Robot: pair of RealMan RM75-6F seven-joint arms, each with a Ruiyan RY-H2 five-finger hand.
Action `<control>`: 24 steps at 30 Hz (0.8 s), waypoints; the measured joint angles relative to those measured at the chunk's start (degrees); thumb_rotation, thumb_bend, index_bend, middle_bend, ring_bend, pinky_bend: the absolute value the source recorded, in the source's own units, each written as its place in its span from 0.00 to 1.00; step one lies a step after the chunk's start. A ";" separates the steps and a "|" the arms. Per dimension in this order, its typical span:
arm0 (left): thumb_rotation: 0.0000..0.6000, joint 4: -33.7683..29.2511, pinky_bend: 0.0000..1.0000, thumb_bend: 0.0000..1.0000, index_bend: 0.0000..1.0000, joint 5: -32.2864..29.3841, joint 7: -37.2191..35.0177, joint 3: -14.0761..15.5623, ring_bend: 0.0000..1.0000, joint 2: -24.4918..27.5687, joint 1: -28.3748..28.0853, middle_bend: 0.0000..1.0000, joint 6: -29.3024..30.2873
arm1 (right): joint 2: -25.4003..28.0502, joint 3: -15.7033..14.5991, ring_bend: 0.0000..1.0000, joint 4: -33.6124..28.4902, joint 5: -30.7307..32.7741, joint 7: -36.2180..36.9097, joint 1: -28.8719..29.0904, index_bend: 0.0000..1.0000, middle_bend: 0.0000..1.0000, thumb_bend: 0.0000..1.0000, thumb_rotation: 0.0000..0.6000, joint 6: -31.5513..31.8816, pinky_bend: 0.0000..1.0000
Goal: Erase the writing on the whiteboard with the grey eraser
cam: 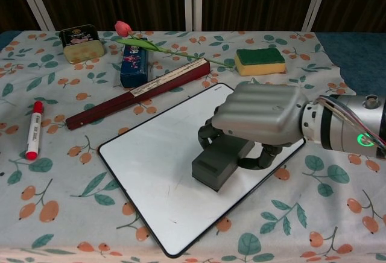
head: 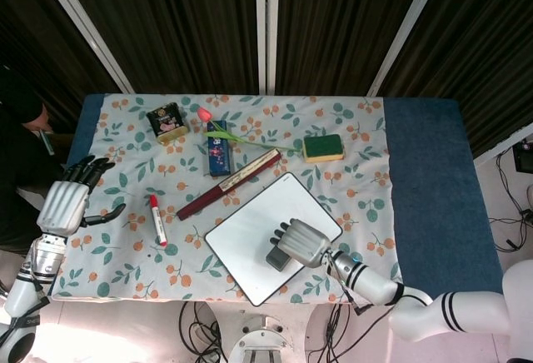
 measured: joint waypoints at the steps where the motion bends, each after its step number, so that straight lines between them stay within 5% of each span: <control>1: 0.22 -0.07 0.18 0.16 0.16 0.00 0.09 0.01 0.08 0.01 -0.01 0.13 -0.02 | 1.15 -0.71 0.48 -1.00 -0.09 0.32 -0.41 0.71 0.62 0.35 1.00 0.10 0.49; 15: 0.21 -1.26 0.18 0.16 0.16 0.43 0.96 -0.18 0.08 0.30 -0.09 0.13 0.55 | 13.19 -2.96 0.49 -7.18 -7.68 7.62 -5.89 0.73 0.62 0.35 1.00 9.93 0.50; 24: 0.17 -0.78 0.18 0.16 0.16 1.32 0.68 -0.12 0.08 0.19 -0.20 0.13 1.18 | 12.70 1.85 0.48 6.10 -4.25 12.05 -10.67 0.70 0.61 0.35 1.00 18.26 0.49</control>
